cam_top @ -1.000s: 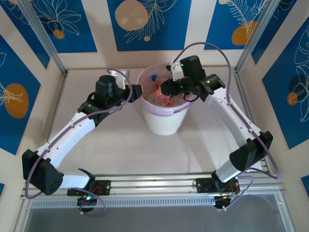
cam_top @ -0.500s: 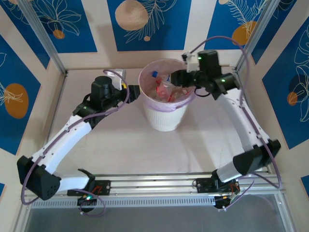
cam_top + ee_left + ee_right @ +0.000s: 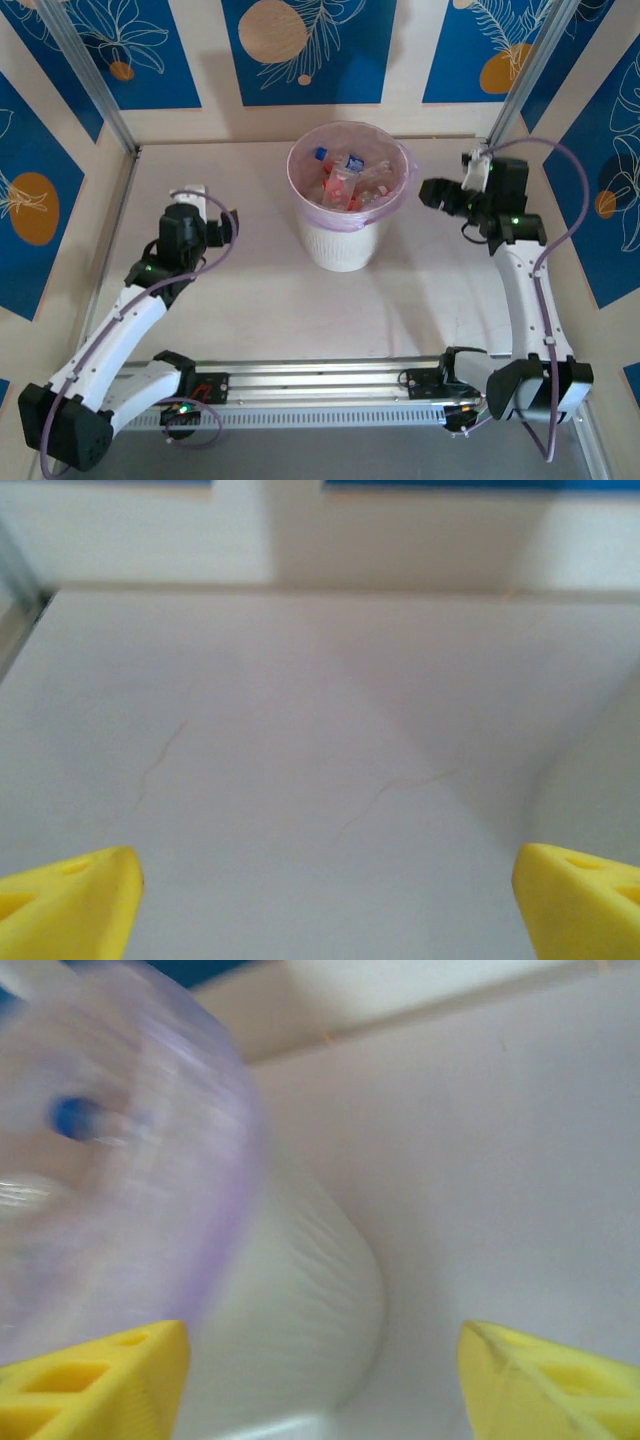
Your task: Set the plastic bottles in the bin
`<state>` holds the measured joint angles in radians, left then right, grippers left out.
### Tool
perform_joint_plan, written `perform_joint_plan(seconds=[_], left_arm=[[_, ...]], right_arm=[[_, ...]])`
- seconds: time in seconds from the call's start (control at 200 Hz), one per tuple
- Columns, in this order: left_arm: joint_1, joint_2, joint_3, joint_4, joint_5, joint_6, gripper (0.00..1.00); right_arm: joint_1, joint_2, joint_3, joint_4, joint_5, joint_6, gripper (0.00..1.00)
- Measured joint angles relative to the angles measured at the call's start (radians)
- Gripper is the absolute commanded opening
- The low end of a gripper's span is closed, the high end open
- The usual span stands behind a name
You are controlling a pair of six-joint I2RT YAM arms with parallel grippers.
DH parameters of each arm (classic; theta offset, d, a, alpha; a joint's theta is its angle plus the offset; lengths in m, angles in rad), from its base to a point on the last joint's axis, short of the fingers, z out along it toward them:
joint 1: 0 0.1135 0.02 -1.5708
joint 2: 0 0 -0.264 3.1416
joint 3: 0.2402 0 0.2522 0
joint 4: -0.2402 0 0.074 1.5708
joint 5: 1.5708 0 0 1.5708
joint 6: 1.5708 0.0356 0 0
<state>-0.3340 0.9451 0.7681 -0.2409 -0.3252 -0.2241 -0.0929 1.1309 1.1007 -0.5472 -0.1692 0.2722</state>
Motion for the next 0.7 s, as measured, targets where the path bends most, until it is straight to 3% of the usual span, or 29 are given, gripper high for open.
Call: perform_joint_plan(seconds=[0.105, 0.335, 0.7], left_arm=[[0.046, 0.013, -0.121, 0.055, -0.040, -0.001, 1.00], [0.108, 0.168, -0.235, 0.254, -0.068, 0.000, 1.00], [0.127, 0.326, -0.234, 0.502, -0.066, 0.117, 1.00]], right_arm=[[-0.014, -0.011, -0.187, 0.072, 0.056, 0.021, 1.00], [0.013, -0.002, -0.457, 0.321, 0.231, 0.059, 0.99], [0.157, 0.179, -0.582, 0.716, 0.457, 0.006, 0.99]])
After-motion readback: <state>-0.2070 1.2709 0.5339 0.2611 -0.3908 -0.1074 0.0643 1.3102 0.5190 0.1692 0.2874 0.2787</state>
